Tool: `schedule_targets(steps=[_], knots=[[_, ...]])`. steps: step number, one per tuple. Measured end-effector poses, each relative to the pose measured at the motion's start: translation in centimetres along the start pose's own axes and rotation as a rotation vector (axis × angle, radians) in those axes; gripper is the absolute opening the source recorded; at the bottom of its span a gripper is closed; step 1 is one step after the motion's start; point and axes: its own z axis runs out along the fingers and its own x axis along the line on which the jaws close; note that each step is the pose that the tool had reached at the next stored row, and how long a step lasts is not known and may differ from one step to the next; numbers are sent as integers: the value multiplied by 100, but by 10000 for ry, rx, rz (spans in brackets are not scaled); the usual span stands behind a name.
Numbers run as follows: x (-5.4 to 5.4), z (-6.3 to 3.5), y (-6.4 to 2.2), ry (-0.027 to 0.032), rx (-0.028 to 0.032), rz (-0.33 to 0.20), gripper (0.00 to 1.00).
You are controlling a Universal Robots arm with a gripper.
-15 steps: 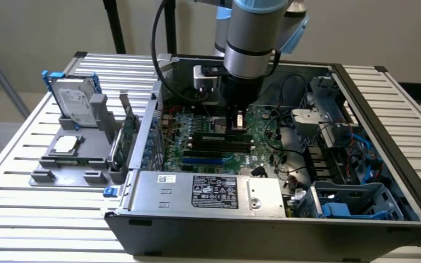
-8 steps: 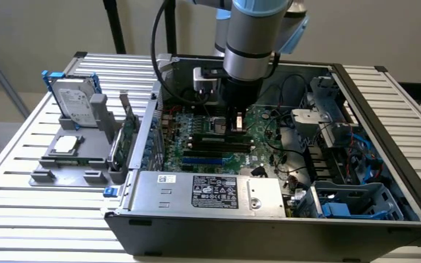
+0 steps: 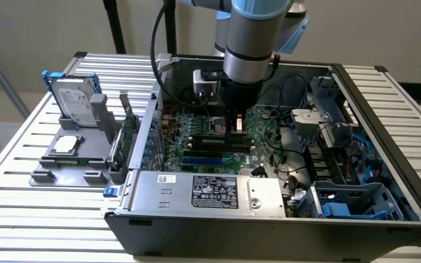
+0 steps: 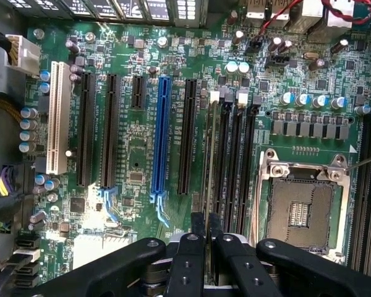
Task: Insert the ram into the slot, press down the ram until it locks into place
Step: 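Insert the ram into the slot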
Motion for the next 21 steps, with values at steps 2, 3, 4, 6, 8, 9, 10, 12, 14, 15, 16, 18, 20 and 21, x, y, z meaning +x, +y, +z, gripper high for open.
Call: schedule_targets(steps=[2, 3, 4, 6, 8, 9, 10, 12, 14, 15, 16, 18, 20, 21], knots=[[2, 6, 0, 3, 25, -1, 13], [2, 9, 2, 3, 40, 0, 13], [2, 11, 6, 5, 51, 0, 13], [1, 13, 14, 3, 63, 7, 13], [1, 16, 22, 3, 68, 22, 13], [1, 18, 24, 2, 69, 29, 13], [1, 19, 25, 2, 71, 34, 13], [-1, 23, 26, 2, 74, 40, 13], [-4, 26, 26, 2, 80, 41, 13], [-5, 28, 26, 1, 83, 41, 13], [-7, 29, 26, 2, 86, 41, 13], [-11, 33, 25, 3, 90, 42, 13], [-16, 37, 25, 1, 94, 42, 13], [-19, 39, 25, 0, 96, 42, 13]])
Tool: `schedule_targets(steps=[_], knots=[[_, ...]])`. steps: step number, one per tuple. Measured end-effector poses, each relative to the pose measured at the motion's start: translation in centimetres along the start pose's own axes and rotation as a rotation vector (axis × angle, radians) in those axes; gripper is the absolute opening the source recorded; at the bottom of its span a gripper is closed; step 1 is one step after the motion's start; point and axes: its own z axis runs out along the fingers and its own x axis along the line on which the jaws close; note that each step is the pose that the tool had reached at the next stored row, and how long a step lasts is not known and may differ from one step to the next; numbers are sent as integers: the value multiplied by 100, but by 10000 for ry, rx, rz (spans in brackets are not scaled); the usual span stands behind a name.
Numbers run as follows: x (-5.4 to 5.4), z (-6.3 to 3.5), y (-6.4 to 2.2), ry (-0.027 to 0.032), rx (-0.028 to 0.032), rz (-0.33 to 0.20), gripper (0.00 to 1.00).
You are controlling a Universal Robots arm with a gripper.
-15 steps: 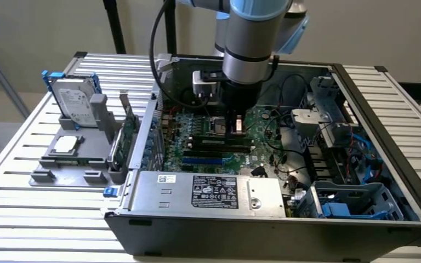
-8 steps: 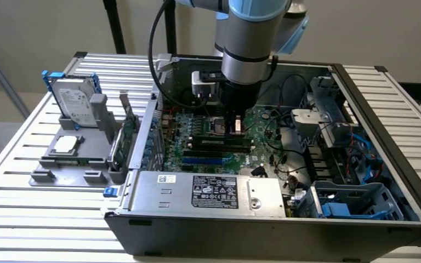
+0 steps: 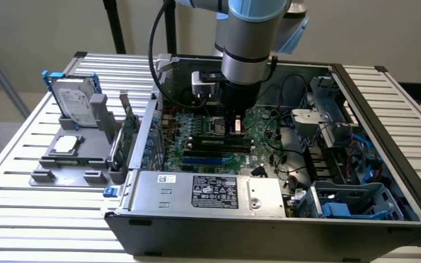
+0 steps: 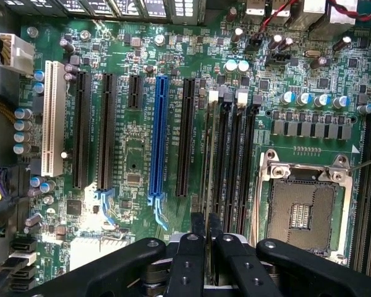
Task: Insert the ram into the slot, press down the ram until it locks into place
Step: 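Insert the ram into the slot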
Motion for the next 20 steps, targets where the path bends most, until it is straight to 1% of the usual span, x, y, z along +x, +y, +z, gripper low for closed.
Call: schedule_targets(steps=[20], knots=[[-9, 36, -1, -1, 10, 0, 13]])
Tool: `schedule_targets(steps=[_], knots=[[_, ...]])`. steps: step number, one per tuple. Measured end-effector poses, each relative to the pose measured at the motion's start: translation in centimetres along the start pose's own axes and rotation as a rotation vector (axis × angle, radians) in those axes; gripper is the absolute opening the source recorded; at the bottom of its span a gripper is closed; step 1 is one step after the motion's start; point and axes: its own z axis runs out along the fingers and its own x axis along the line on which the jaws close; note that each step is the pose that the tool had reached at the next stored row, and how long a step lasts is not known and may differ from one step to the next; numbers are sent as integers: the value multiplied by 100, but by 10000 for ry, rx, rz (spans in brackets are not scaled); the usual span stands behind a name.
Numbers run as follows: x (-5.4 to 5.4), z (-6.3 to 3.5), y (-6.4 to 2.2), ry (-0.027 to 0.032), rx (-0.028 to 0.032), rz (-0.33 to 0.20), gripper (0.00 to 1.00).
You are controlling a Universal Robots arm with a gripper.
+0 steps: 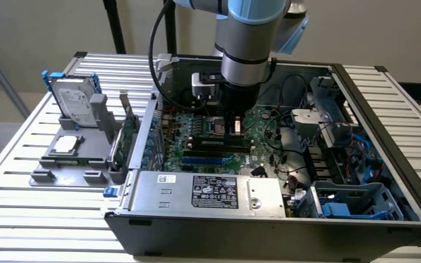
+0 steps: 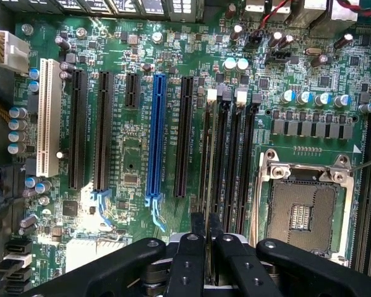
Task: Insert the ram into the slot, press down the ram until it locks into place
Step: 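Insert the ram into the slot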
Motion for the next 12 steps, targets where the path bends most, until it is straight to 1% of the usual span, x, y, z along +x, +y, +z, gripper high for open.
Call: schedule_targets(steps=[12], knots=[[-2, 20, -1, -2, 3, -1, 13]])
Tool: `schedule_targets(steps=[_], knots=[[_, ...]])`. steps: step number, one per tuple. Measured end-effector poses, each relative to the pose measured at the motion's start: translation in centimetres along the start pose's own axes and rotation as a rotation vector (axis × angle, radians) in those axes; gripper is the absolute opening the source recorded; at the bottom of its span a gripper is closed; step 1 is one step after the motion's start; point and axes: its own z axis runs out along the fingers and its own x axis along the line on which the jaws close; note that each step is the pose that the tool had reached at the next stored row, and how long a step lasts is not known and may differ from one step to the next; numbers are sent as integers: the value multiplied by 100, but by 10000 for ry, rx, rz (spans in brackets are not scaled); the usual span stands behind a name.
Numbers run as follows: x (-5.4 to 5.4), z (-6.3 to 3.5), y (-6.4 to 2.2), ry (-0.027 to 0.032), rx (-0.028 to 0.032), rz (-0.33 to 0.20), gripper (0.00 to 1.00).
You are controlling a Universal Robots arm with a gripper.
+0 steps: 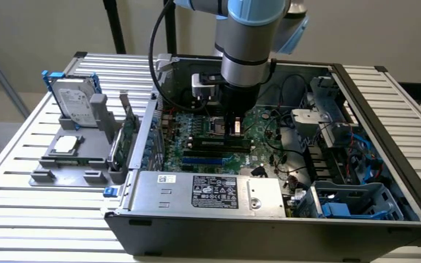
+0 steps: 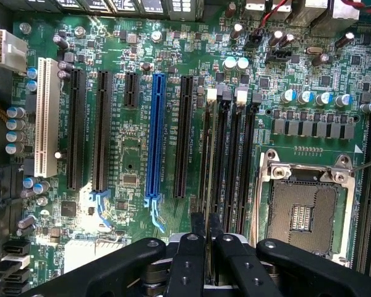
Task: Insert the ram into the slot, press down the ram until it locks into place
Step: 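Insert the ram into the slot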
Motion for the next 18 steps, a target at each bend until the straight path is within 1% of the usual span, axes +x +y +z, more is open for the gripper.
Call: schedule_targets(steps=[8, 10, 11, 14, 18], knots=[[0, 18, 0, 2, 4, 0, 13], [0, 18, 0, 2, 4, 0, 15], [0, 10, 0, -1, 6, 0, 21], [1, -66, 6, -11, 5, 0, 21], [1, -146, 42, -12, -13, -1, 21]])
